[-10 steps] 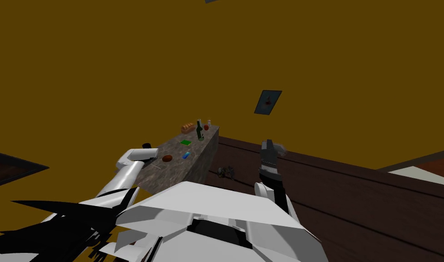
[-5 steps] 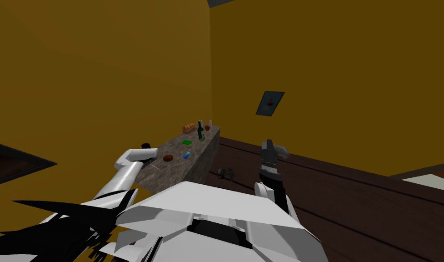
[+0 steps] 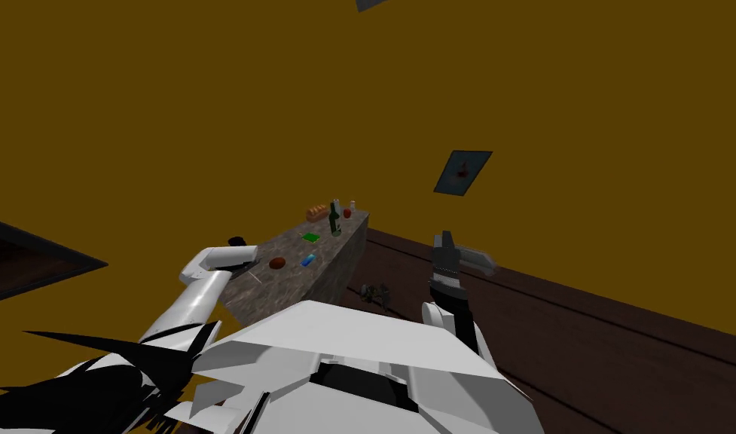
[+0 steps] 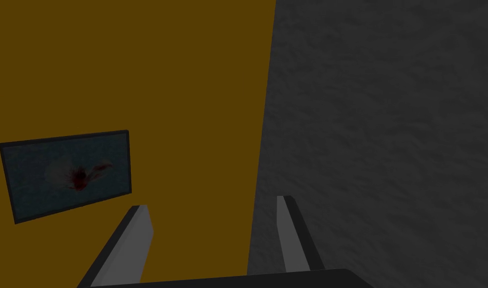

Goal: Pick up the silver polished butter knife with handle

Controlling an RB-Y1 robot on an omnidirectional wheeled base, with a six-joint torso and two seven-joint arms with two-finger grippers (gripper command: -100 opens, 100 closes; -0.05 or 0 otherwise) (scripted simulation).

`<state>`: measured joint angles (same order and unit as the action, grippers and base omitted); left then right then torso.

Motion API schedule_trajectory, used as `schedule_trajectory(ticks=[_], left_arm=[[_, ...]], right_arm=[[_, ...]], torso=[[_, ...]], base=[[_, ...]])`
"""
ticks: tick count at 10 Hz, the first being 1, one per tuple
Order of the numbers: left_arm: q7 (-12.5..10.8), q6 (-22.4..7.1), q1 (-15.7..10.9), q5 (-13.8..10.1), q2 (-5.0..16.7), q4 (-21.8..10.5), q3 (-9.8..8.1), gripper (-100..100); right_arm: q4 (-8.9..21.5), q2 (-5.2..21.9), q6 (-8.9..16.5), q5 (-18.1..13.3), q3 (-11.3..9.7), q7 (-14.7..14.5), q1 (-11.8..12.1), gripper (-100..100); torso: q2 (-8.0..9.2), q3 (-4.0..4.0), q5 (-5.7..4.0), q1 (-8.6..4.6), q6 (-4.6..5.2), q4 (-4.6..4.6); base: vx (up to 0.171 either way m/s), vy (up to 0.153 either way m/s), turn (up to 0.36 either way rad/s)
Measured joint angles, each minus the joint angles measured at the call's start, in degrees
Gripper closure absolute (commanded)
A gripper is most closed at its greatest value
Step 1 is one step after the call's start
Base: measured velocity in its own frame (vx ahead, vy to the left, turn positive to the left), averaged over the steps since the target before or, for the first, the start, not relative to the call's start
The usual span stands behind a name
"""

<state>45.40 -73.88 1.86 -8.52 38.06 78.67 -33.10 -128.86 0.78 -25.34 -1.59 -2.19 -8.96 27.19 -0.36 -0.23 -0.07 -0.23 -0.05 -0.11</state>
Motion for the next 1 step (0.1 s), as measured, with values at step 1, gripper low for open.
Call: schedule_trajectory(ticks=[1], left_arm=[[0.16,-0.08,0.07,-0.05,0.0,0.12,-0.03,0]], right_arm=[[0.0,0.0,0.0,0.0,0.0,0.0,-0.01,0]], torso=[[0.12,0.06,0.03,0.09,0.04,0.02]], base=[[0.005,-0.005,-0.008]])
